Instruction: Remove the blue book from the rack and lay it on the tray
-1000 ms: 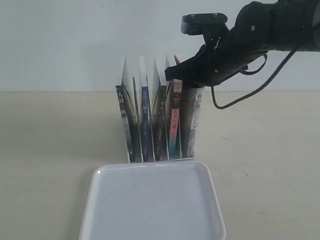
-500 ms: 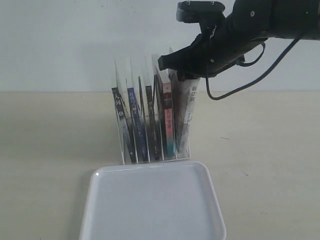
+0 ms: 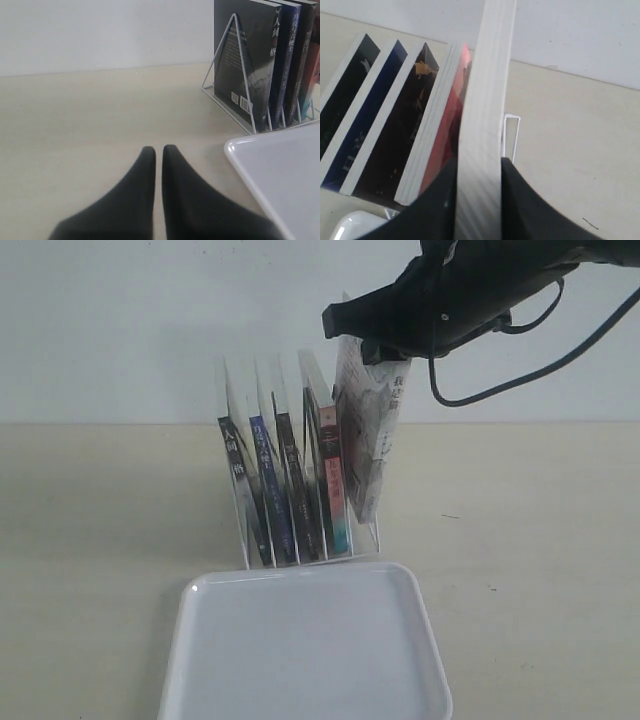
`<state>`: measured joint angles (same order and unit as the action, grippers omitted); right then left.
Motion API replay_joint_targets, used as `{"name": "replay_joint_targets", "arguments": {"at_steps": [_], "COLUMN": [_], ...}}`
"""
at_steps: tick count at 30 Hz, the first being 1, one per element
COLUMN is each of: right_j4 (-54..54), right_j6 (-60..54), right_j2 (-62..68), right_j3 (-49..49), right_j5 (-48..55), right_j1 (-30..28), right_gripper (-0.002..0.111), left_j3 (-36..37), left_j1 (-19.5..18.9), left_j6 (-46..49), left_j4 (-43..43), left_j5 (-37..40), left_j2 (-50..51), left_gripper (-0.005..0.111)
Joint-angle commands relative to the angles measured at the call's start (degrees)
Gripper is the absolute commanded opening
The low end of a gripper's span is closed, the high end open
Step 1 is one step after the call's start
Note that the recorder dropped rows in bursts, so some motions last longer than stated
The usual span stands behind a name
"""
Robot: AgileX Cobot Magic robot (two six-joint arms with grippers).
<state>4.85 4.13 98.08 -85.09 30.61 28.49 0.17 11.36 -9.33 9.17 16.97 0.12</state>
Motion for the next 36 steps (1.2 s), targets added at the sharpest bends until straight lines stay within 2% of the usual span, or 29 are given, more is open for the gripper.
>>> {"name": "replay_joint_targets", "arguments": {"at_steps": [1, 36], "right_j4": [-0.95, -3.06], "right_j6": [1.54, 4.92], "right_j2": [-1.53, -4.58], "right_j3": [-1.15, -1.15], "right_j5": [-2.68, -5.80], "right_j1": [0.08, 0.08], "right_gripper": [0.007, 0.006], "left_j3": [-0.17, -0.17], "left_j1": [-0.18, -0.18], "left_j6": [0.23, 0.23], "left_j4": [-0.16, -0.16], "left_j5": [-0.17, -0.17], "left_j2": [-0.12, -0.12], "left_gripper": [0.004, 0.004]}}
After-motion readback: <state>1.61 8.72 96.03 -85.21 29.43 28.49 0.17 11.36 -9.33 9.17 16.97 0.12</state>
